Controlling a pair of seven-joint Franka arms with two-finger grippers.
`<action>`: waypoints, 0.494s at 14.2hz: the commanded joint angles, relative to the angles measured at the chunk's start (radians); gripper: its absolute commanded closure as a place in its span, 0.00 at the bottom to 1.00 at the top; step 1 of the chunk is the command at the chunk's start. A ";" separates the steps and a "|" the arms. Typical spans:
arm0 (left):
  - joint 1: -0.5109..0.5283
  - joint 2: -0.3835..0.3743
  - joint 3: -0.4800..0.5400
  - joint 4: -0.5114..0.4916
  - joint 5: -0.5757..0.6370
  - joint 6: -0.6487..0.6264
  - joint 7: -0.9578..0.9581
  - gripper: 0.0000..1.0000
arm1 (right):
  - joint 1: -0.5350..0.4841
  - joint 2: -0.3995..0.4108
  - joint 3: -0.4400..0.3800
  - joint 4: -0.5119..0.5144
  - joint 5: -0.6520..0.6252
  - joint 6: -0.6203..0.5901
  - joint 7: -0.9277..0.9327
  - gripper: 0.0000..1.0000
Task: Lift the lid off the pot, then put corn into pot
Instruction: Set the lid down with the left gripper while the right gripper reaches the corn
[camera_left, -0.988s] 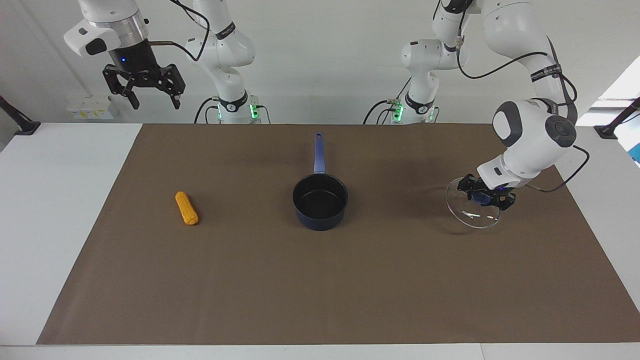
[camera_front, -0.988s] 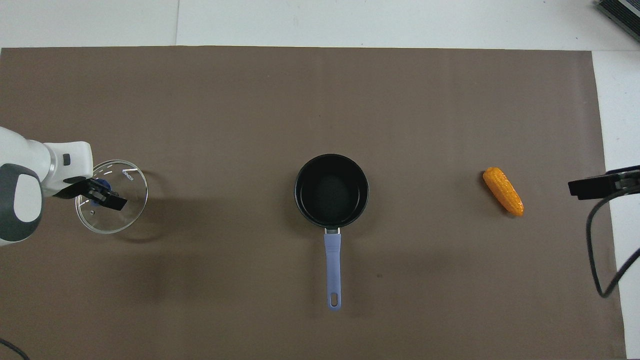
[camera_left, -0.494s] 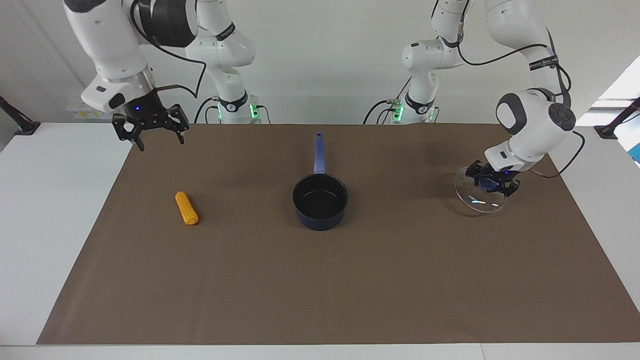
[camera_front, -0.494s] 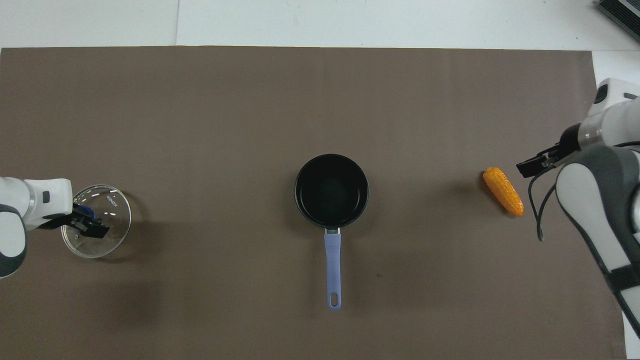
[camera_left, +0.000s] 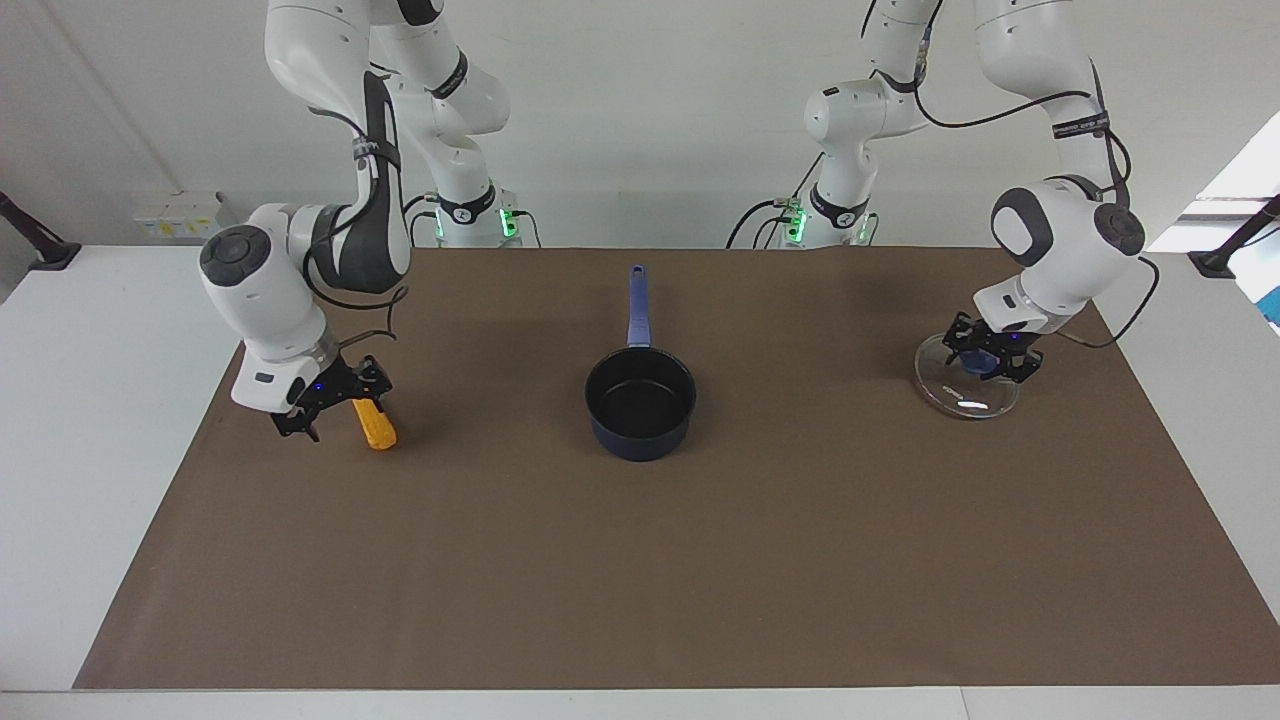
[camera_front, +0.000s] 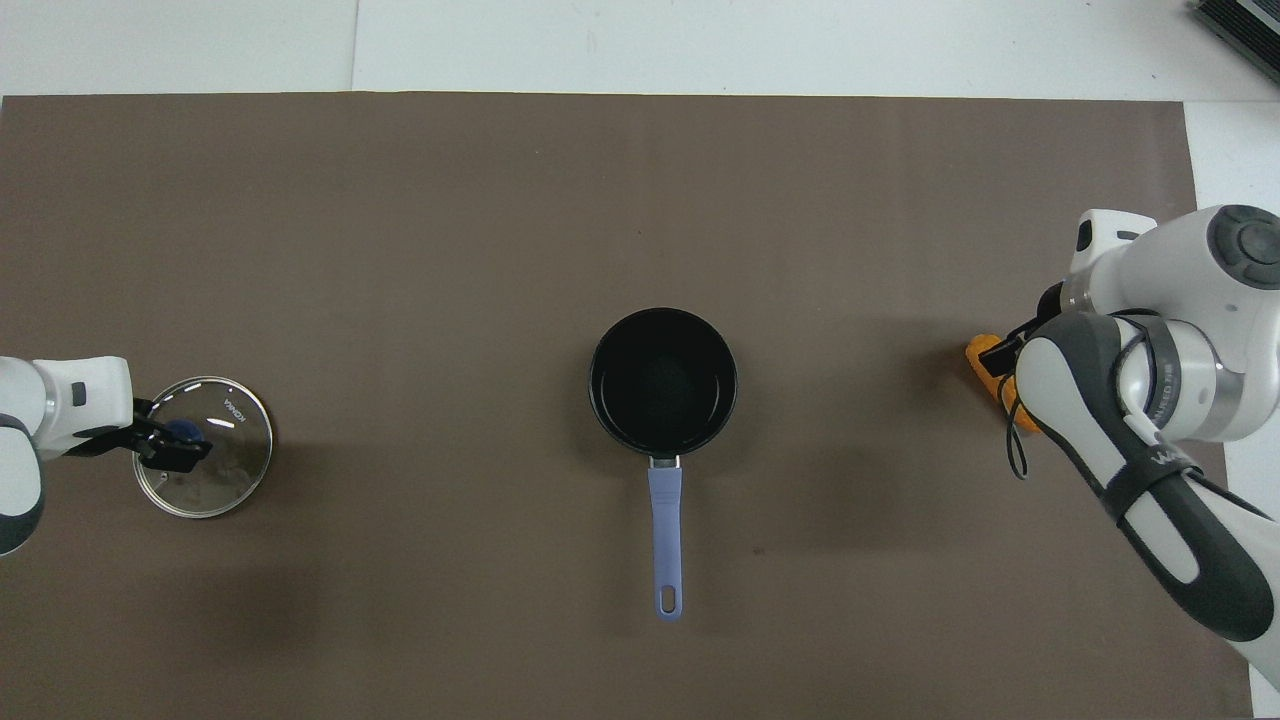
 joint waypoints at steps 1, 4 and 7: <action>-0.004 0.018 -0.011 0.098 -0.010 -0.084 -0.092 0.00 | -0.009 -0.028 0.006 -0.064 0.009 0.028 -0.055 0.00; -0.047 0.020 -0.011 0.164 -0.010 -0.124 -0.223 0.00 | -0.012 -0.021 0.006 -0.093 0.004 0.040 -0.083 0.00; -0.100 0.015 -0.015 0.226 -0.006 -0.154 -0.397 0.00 | -0.005 -0.019 0.006 -0.104 0.004 0.058 -0.069 0.04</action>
